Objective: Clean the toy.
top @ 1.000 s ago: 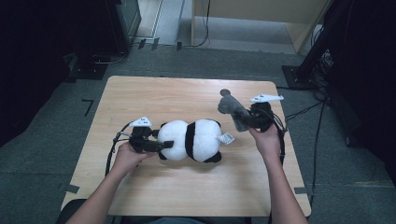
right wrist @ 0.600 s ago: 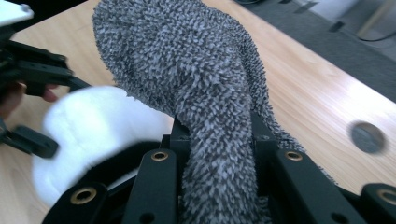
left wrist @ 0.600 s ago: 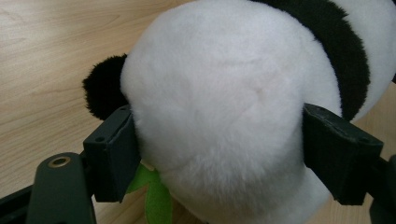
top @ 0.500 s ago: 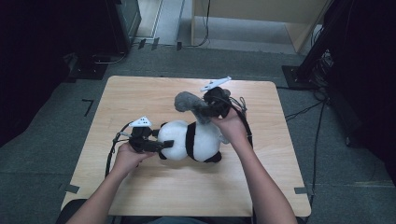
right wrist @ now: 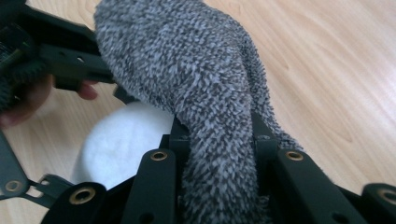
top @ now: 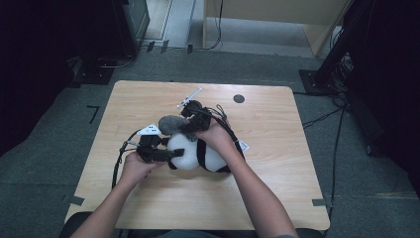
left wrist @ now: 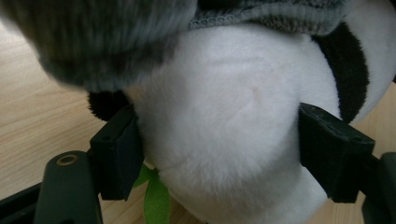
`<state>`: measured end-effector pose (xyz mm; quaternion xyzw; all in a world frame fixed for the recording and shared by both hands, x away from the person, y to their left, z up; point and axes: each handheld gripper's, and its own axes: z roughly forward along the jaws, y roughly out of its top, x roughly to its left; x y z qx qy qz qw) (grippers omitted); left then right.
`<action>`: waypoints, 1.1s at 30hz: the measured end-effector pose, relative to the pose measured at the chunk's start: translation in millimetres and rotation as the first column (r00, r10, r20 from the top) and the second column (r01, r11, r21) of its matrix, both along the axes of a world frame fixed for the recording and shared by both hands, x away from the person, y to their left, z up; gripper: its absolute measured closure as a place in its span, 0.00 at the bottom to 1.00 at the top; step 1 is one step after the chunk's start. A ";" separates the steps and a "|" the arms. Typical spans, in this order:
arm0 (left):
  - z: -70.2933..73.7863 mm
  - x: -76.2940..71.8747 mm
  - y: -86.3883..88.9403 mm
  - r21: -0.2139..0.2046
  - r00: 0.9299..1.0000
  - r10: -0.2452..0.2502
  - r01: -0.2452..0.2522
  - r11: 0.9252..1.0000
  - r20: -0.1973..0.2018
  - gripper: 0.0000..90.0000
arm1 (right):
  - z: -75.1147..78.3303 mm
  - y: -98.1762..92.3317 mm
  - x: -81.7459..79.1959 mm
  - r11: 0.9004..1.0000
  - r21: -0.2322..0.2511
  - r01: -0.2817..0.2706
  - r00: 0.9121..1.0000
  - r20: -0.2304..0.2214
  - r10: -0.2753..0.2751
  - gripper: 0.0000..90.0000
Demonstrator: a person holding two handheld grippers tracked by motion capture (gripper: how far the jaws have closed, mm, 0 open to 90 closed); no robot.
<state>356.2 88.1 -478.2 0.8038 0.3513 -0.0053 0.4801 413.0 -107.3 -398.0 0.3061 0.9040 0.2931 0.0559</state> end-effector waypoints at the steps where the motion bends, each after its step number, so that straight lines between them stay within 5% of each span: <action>1: -0.7 0.2 0.4 -0.008 1.000 0.001 -0.001 1.000 0.001 0.25 | -0.9 -1.7 1.4 1.000 0.014 0.005 1.000 -0.008 -0.005 0.78; 13: -1.3 0.9 0.1 -0.018 1.000 0.005 -0.005 1.000 0.004 0.25 | -9.2 -51.6 18.4 0.991 -0.019 0.130 0.991 -0.027 -0.130 0.78; 20: -1.2 0.8 0.5 -0.017 1.000 0.003 -0.003 1.000 0.002 0.25 | -9.7 -91.3 26.1 0.972 -0.011 0.236 0.971 -0.046 -0.236 0.78; 33: -1.7 0.6 1.5 -0.020 1.000 0.003 -0.003 1.000 0.001 0.25 | -18.6 -149.5 21.0 0.937 0.025 0.348 0.935 -0.088 -0.345 0.78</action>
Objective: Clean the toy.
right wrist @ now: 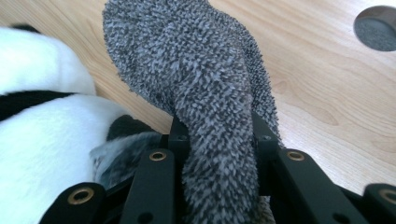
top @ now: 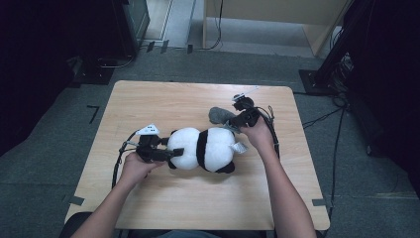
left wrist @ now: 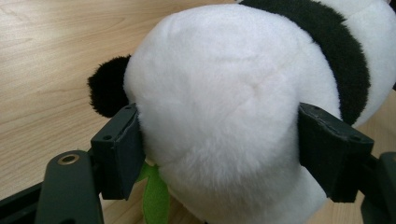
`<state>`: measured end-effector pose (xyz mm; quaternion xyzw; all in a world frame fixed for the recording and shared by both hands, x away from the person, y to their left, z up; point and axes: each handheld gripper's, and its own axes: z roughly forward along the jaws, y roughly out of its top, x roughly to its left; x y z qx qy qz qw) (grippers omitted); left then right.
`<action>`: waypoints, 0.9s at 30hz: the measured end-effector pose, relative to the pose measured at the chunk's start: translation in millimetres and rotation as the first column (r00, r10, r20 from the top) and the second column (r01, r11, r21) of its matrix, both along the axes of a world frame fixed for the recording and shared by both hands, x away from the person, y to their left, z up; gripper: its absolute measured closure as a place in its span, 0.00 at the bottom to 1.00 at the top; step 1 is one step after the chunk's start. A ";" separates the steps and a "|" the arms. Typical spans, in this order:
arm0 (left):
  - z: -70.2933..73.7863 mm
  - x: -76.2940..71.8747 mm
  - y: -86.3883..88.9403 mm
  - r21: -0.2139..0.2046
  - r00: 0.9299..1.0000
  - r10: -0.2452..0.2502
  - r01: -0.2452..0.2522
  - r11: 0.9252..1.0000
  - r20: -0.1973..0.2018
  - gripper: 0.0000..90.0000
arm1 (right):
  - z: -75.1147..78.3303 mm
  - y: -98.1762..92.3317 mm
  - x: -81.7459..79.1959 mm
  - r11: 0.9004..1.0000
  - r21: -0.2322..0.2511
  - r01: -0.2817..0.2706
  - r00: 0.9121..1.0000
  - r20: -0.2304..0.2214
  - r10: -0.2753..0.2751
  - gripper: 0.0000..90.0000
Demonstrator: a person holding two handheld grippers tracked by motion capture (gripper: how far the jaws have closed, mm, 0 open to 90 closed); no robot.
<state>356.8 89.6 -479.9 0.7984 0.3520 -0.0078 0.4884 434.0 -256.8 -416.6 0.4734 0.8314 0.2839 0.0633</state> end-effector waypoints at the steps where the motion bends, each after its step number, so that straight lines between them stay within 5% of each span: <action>1: 0.0 0.0 -0.1 -0.001 1.000 0.001 -0.001 1.000 0.000 0.25 | 3.1 -1.9 -0.7 1.000 0.019 0.000 1.000 0.008 0.000 0.78; 6: 0.0 -0.2 -0.2 -0.001 1.000 0.002 -0.002 1.000 0.001 0.25 | 24.8 4.8 -5.9 0.997 0.072 -0.025 0.998 0.060 0.021 0.77; 12: -0.2 -0.1 -0.2 -0.002 1.000 0.002 -0.002 1.000 0.004 0.25 | 41.6 36.4 -9.2 0.989 0.109 -0.098 0.993 0.078 0.090 0.77; 27: 0.4 -0.2 -0.3 0.004 1.000 0.000 0.000 1.000 0.011 0.25 | 45.6 139.8 -1.8 0.958 0.116 -0.264 0.964 0.066 0.258 0.77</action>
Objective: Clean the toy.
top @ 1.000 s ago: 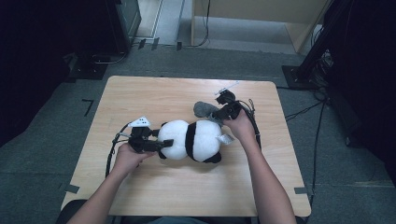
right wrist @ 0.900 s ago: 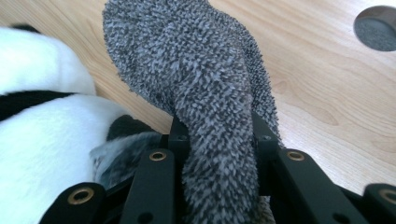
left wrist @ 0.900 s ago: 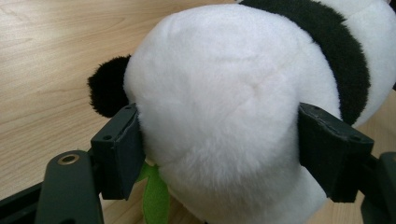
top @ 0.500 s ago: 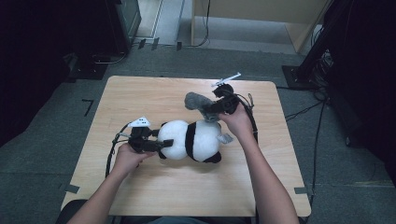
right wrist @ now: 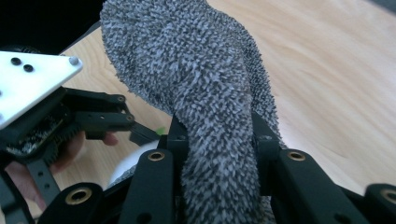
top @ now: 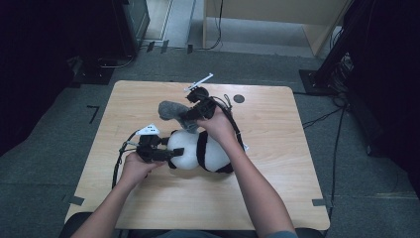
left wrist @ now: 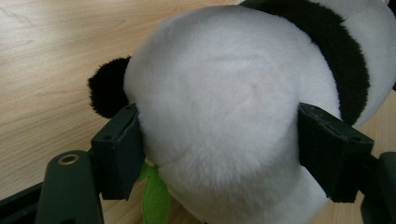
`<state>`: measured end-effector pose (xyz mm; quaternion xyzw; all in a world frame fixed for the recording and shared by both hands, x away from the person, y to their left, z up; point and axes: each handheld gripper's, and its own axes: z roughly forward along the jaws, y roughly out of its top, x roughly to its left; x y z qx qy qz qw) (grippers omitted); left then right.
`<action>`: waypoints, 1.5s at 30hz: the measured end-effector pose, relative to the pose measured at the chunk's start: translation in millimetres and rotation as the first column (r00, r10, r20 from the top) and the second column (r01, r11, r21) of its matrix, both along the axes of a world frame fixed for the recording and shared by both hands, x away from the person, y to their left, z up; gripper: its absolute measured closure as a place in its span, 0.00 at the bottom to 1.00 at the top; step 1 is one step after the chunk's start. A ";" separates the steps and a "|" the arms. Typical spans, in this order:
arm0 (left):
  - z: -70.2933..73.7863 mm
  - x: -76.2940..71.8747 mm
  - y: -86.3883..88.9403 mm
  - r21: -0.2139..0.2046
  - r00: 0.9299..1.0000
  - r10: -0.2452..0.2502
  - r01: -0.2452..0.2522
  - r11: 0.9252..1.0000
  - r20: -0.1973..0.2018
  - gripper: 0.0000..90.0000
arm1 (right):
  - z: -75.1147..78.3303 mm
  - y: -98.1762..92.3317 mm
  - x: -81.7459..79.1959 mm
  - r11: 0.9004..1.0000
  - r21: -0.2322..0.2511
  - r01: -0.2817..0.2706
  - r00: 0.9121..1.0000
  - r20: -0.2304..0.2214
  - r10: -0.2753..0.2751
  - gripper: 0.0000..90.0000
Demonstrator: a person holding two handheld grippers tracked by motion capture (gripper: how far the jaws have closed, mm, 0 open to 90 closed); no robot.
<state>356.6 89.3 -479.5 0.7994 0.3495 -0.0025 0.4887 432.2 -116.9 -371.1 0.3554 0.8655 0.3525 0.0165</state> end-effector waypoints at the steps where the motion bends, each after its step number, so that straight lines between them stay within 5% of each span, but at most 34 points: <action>1: 0.0 -0.1 0.0 0.000 1.000 0.001 -0.001 1.000 0.000 0.25 | -3.7 4.4 0.8 1.000 -0.001 -0.010 1.000 -0.011 0.010 0.77; 8: -0.4 0.2 -0.3 -0.004 1.000 0.006 -0.006 1.000 -0.008 0.25 | -28.6 18.2 1.7 0.994 -0.106 -0.040 0.998 -0.060 0.033 0.77; 16: -0.3 0.9 -0.6 -0.005 1.000 0.009 -0.009 1.000 -0.010 0.25 | -35.9 -12.4 12.9 0.990 -0.141 0.027 0.995 -0.095 -0.041 0.78; 21: -0.1 0.6 -0.7 -0.005 1.000 0.008 -0.008 1.000 -0.009 0.25 | -40.6 -33.1 17.3 0.978 -0.199 0.063 0.991 -0.107 -0.086 0.78; 33: -0.4 0.7 0.0 -0.007 1.000 0.009 -0.009 1.000 -0.005 0.25 | -41.8 -86.1 20.4 0.967 -0.193 0.163 0.977 -0.107 -0.186 0.78; 45: -0.7 0.1 0.6 -0.010 1.000 0.015 -0.015 1.000 -0.005 0.26 | -54.7 -145.4 9.9 0.945 -0.191 0.265 0.950 -0.119 -0.290 0.78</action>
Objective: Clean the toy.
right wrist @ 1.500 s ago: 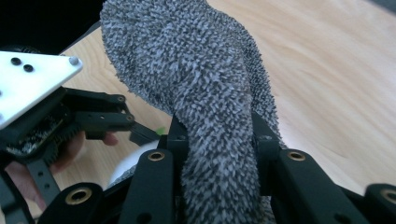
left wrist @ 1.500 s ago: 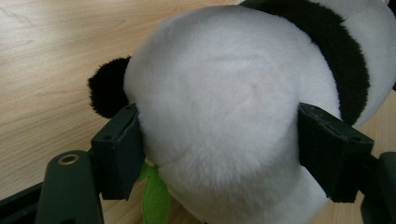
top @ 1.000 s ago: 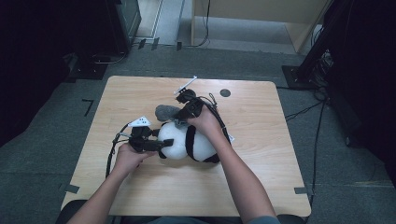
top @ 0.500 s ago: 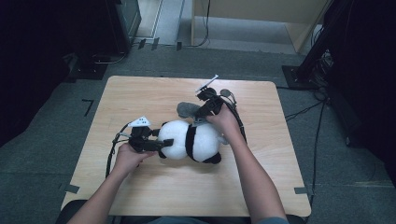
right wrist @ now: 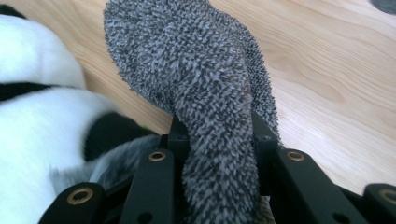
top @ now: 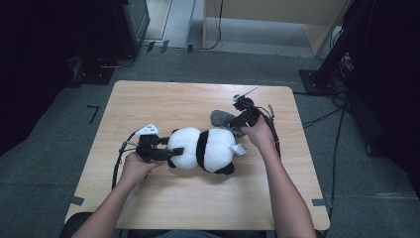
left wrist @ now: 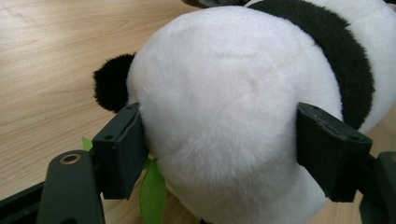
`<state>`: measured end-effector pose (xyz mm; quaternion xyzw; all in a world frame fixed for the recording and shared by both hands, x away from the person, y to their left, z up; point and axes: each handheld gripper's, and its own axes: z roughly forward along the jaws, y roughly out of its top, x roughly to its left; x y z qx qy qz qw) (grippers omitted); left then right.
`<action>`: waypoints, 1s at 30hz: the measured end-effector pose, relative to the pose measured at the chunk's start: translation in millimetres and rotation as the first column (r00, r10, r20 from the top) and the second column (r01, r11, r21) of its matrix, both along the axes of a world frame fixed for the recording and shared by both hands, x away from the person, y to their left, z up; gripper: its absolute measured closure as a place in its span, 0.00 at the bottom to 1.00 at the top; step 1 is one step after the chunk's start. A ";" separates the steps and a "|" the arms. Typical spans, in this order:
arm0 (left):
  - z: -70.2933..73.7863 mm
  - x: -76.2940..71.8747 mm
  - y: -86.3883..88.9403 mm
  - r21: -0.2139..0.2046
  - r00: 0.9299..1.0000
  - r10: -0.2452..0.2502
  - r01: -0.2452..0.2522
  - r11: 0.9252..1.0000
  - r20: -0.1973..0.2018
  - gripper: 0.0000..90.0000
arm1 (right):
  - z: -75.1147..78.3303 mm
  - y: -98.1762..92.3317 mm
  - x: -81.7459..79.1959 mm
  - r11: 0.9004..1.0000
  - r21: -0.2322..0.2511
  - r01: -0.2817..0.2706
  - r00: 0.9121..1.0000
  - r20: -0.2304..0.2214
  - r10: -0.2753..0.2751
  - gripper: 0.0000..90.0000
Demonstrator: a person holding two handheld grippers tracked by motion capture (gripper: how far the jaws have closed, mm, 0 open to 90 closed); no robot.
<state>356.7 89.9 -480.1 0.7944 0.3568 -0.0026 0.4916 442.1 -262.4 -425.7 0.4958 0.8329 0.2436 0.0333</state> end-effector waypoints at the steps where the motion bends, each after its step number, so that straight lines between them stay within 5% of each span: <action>1: 0.0 -0.2 -0.1 -0.001 1.000 0.000 0.000 1.000 0.000 0.26 | 2.8 -3.9 -1.9 1.000 0.004 0.014 1.000 0.009 -0.014 0.78; 6: 0.2 -0.1 -0.4 -0.008 1.000 0.004 -0.004 1.000 -0.001 0.27 | 34.2 -9.5 -18.2 0.995 0.098 0.034 0.992 0.116 -0.045 0.78; 13: 0.9 -1.1 -0.5 -0.003 1.000 0.004 -0.004 1.000 0.006 0.27 | 62.8 33.8 -40.8 0.988 0.118 -0.101 0.974 0.213 0.074 0.78; 23: 0.7 -1.7 -0.3 -0.008 1.000 0.006 -0.006 1.000 0.014 0.27 | 62.9 112.5 -58.7 0.960 0.066 -0.272 0.939 0.236 0.249 0.78; 30: 0.7 -1.7 0.0 -0.005 1.000 0.011 -0.011 1.000 0.007 0.27 | 40.5 153.9 -68.0 0.939 -0.019 -0.343 0.919 0.200 0.340 0.76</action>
